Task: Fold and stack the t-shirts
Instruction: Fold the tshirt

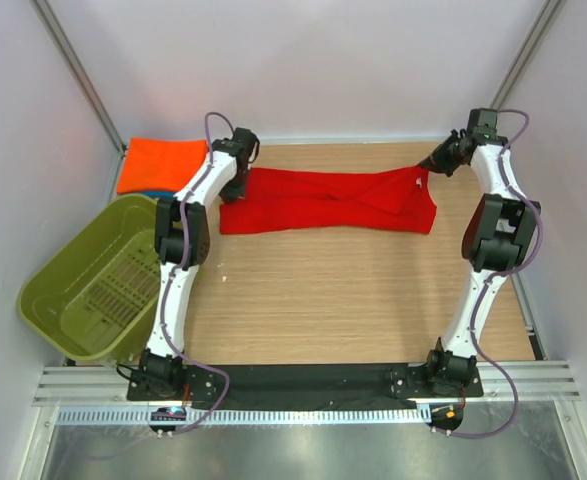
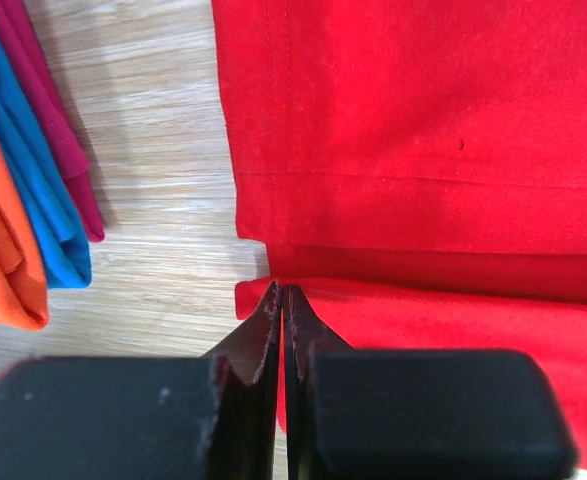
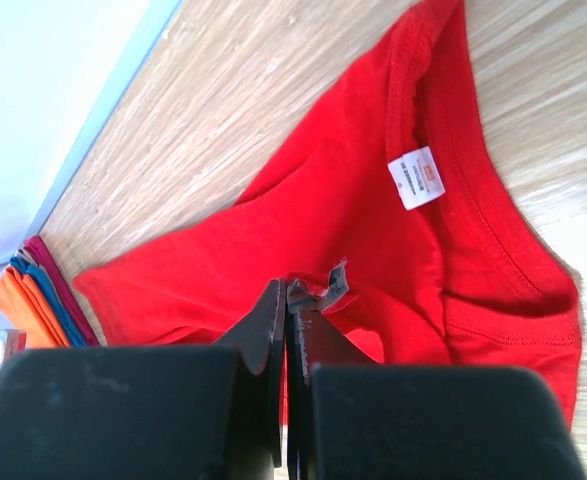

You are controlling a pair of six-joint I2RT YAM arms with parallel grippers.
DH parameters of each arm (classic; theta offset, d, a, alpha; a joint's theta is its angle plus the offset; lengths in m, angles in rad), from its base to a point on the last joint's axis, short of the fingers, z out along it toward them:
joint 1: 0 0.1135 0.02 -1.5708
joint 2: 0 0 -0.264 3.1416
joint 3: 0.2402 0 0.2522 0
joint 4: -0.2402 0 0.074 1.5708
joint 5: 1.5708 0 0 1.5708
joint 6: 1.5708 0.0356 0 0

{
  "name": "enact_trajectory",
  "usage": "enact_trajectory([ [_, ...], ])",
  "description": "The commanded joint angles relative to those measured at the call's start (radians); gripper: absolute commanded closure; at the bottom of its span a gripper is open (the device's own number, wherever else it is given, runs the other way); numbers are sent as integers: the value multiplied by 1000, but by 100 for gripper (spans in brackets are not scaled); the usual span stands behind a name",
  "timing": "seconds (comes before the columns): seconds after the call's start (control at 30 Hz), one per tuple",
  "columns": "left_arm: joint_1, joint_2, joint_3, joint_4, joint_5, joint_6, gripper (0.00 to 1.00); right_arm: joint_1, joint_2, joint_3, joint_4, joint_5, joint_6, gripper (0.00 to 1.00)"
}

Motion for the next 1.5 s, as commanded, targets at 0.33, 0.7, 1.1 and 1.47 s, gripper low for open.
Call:
enact_trajectory([
  [0.33, 9, 11, 55, 34, -2, -19, 100, 2, -9, 38, 79, 22, -15, 99],
  [0.7, 9, 49, 104, 45, -17, -10, 98, -21, -14, 18, 103, 51, -16, 99],
  [1.1, -13, -109, 45, -3, -90, -80, 61, -7, 134, 163, 111, -121, 30, 76],
  [1.47, -79, -353, -308, 5, 63, -243, 55, -10, -131, -89, -273, 207, 50, 46],
])
